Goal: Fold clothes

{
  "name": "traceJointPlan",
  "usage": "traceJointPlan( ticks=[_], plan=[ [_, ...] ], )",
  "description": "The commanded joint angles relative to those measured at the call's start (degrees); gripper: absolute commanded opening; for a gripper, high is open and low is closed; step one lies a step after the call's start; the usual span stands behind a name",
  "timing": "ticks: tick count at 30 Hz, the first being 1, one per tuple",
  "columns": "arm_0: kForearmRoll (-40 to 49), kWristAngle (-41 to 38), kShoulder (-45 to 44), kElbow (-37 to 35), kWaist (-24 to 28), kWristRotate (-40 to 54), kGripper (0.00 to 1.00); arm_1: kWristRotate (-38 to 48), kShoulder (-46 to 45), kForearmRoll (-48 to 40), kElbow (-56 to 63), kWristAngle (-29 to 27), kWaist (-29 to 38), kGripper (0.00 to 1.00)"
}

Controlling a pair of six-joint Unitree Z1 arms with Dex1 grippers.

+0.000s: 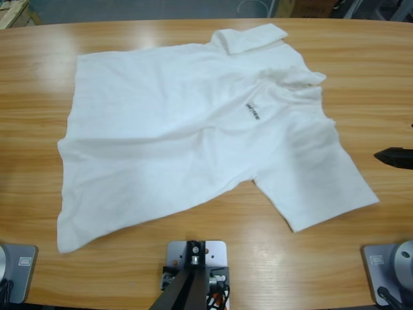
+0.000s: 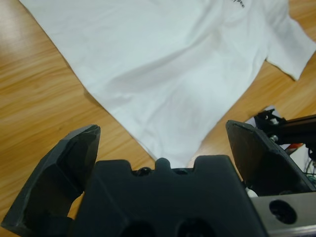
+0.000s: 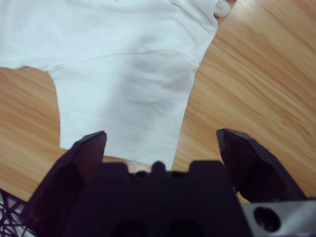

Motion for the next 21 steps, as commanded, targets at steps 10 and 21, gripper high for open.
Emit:
traceJointPlan(
  ticks=[10, 21],
  plan=[
    [-0.8, 0.6, 1.4, 1.9, 0.5, -1.3, 0.983, 0.7, 1.3, 0.5, 0.8, 1.1, -0.8, 0.908],
    [-1.2, -15.6, -3.2, 15.4, 0.2, -39.0, 0.996, 0.7, 1.9, 0.5, 0.6, 1.2, -0.8, 0.913]
  ],
)
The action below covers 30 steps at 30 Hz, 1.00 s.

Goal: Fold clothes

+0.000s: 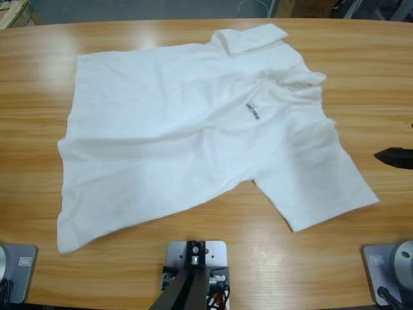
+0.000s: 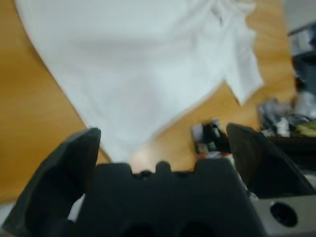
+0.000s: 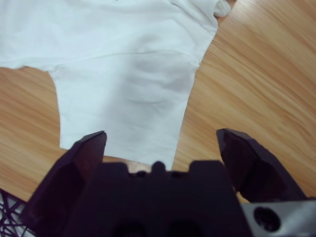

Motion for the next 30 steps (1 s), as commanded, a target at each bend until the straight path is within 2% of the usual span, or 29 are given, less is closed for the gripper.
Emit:
traceJointPlan(
  ticks=[1, 4, 13, 20, 22, 25, 27, 30],
  plan=[
    [0.6, -5.7, -0.8, 10.9, 0.2, -12.1, 0.996, 0.7, 1.9, 0.6, 0.6, 1.2, -0.8, 0.913],
    [0.8, -3.4, 1.0, 11.3, 0.2, -13.1, 0.996, 0.7, 1.5, 0.6, 0.6, 1.2, -0.8, 0.911],
    [-7.8, -4.8, 19.8, 11.6, 0.2, -14.5, 0.996, 0.7, 1.8, 0.6, 0.6, 1.2, -0.8, 0.913],
    [-8.1, -4.0, 21.6, 13.9, -0.1, -15.5, 0.996, 0.7, 3.2, 0.7, 0.2, 1.3, -0.8, 0.922],
    [-10.7, -4.3, 25.5, 14.5, -0.2, -16.2, 0.996, 0.7, 4.1, 0.9, 0.0, 1.3, -0.8, 0.922],
    [-16.7, -4.8, 32.7, 16.3, -3.5, -19.5, 0.996, 0.7, 4.0, 0.9, 0.0, 1.3, -0.8, 0.922],
    [-18.6, -3.3, 33.5, 16.8, -5.7, -22.2, 0.996, 0.7, 3.3, 0.9, 0.1, 1.3, -0.8, 0.922],
    [-18.9, -1.6, 33.2, 17.3, -5.9, -24.0, 0.994, 0.7, 2.9, 0.9, 0.1, 1.3, -0.8, 0.922]
  ],
)
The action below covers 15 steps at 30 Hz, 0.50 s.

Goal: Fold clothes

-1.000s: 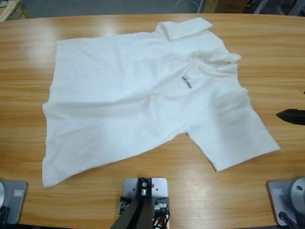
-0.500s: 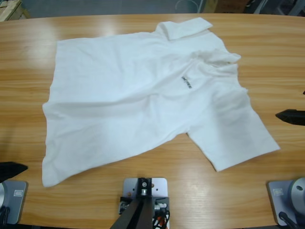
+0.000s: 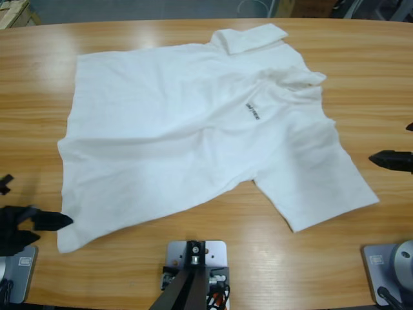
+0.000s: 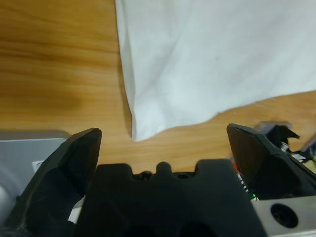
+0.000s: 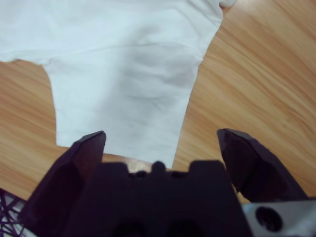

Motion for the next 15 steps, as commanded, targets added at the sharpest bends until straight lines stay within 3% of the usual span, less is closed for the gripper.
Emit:
traceJointPlan(
  ticks=[1, 4, 9, 12, 15],
  plan=[
    [-5.0, 2.7, 4.9, 3.2, -3.7, -6.6, 0.987, 0.7, 0.2, 0.6, 0.1, 1.1, -0.8, 0.922],
    [-11.0, 2.0, 5.6, 5.7, -3.7, -8.8, 0.870, 0.7, 0.0, 0.6, 0.1, 1.0, -0.8, 0.921],
    [-21.4, 1.5, 10.6, 10.1, -6.7, -12.1, 0.827, 0.7, -0.5, 0.5, 0.2, 1.0, -0.8, 0.919],
    [-21.7, 1.8, 10.7, 10.3, -7.2, -12.2, 0.821, 0.7, -0.4, 0.5, 0.2, 1.0, -0.8, 0.920],
    [-21.7, 1.8, 9.8, 10.4, -7.9, -12.1, 0.719, 0.7, -0.4, 0.5, 0.2, 1.0, -0.8, 0.920]
  ],
)
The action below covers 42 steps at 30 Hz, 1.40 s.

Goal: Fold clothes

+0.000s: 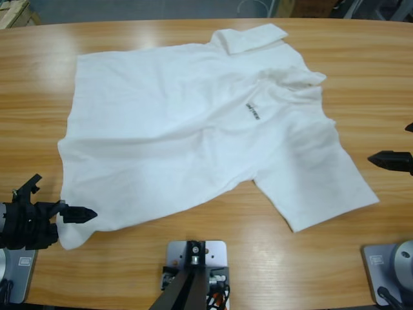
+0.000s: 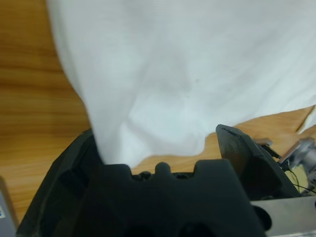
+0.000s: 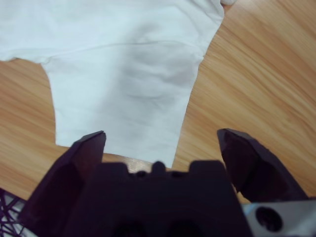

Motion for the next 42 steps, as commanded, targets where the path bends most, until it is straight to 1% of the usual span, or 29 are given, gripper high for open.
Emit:
traceJointPlan(
  ticks=[1, 3, 4, 5, 7, 8, 9, 10, 11, 13, 20, 22, 23, 25, 27, 28, 29, 31, 33, 35, 38, 40, 42],
  plan=[
    [-2.1, 0.3, 1.3, 3.6, -2.4, -1.1, 0.715, 0.7, -0.5, 0.4, 0.2, 1.0, -0.8, 0.920],
    [-2.7, 1.0, -2.4, 3.4, -2.8, -1.0, 0.824, 0.7, -0.6, 0.4, 0.2, 1.0, -0.8, 0.919],
    [-4.3, 1.0, -3.2, 3.2, -2.8, -0.9, 0.825, 0.7, -0.8, 0.4, 0.2, 1.0, -0.8, 0.918],
    [-6.8, 0.8, -2.7, 2.5, -3.2, -0.2, 0.787, 0.7, -1.0, 0.4, 0.2, 1.0, -0.8, 0.918],
    [-8.3, 0.4, 0.2, -0.1, -4.6, 1.3, 0.509, 0.7, -1.4, 0.4, 0.3, 0.9, -0.8, 0.918],
    [-8.2, 0.4, 0.7, -0.1, -4.7, 1.4, 0.431, 0.7, -1.6, 0.3, 0.4, 0.9, -0.8, 0.918],
    [-8.2, 0.4, 0.4, 0.8, -4.7, 1.4, 0.305, 0.7, -1.9, 0.3, 0.4, 0.9, -0.8, 0.918],
    [-8.2, 0.6, -0.5, 1.8, -4.7, 1.4, 0.115, 0.7, -2.1, 0.3, 0.4, 0.9, -0.8, 0.918],
    [-8.1, 1.0, -1.6, 2.6, -4.7, 1.4, 0.000, 0.7, -2.3, 0.3, 0.4, 0.9, -0.8, 0.918],
    [-8.0, 2.2, -4.1, 3.6, -4.7, 1.5, 0.000, 0.7, -2.1, 0.3, 0.4, 0.9, -0.8, 0.918],
    [-6.5, 2.5, -6.0, 3.1, -4.7, 1.3, 0.000, 0.7, -1.9, 0.3, 0.4, 0.9, -0.8, 0.918],
    [-4.1, 3.0, -7.8, 2.4, -4.7, 1.2, 0.000, 0.8, -2.5, 0.3, 0.4, 0.9, -0.8, 0.918],
    [-2.2, 3.5, -8.6, 1.7, -4.7, 1.1, 0.000, 3.3, -3.1, 0.2, 0.5, 1.1, -0.8, 0.918],
    [2.5, 3.6, -9.5, -0.3, -4.5, 1.0, 0.000, 11.1, -4.5, 0.2, 1.1, 2.4, -0.8, 0.918],
    [6.6, 3.4, -10.1, -2.6, -4.2, 1.1, 0.000, 21.3, -6.2, -0.7, 2.8, 3.5, -0.8, 0.934],
    [10.2, 3.2, -10.1, -4.6, -4.0, 1.3, 0.000, 26.7, -8.0, -2.4, 5.0, 4.0, -0.8, 0.942],
    [15.9, 3.1, -10.2, -7.8, -4.0, 1.5, 0.000, 32.1, -9.9, -2.7, 7.2, 4.3, -0.8, 0.955],
    [28.7, 3.3, -11.5, -15.0, -3.7, 2.9, 0.000, 43.0, -12.8, 0.3, 9.3, 4.3, -0.8, 1.000],
    [36.2, 2.9, -11.8, -19.3, -1.8, 5.1, 0.000, 51.7, -14.4, 1.8, 9.8, 4.6, -0.8, 1.000],
    [39.5, 1.3, -12.1, -19.8, -0.6, 6.3, 0.000, 56.5, -12.6, 2.1, 10.1, 5.6, -0.8, 1.000],
    [44.8, 0.0, -14.5, -18.9, -0.6, 6.2, 0.000, 61.6, -9.3, 1.7, 9.9, 7.4, -0.8, 1.000],
    [45.8, 0.1, -15.1, -18.9, 2.0, 7.9, 0.000, 66.6, -8.6, 0.9, 9.8, 9.1, -0.8, 1.000],
    [45.4, 0.2, -12.8, -19.5, 3.5, 9.2, 0.000, 71.9, -7.7, 0.5, 9.7, 11.4, -0.8, 0.987]
  ],
)
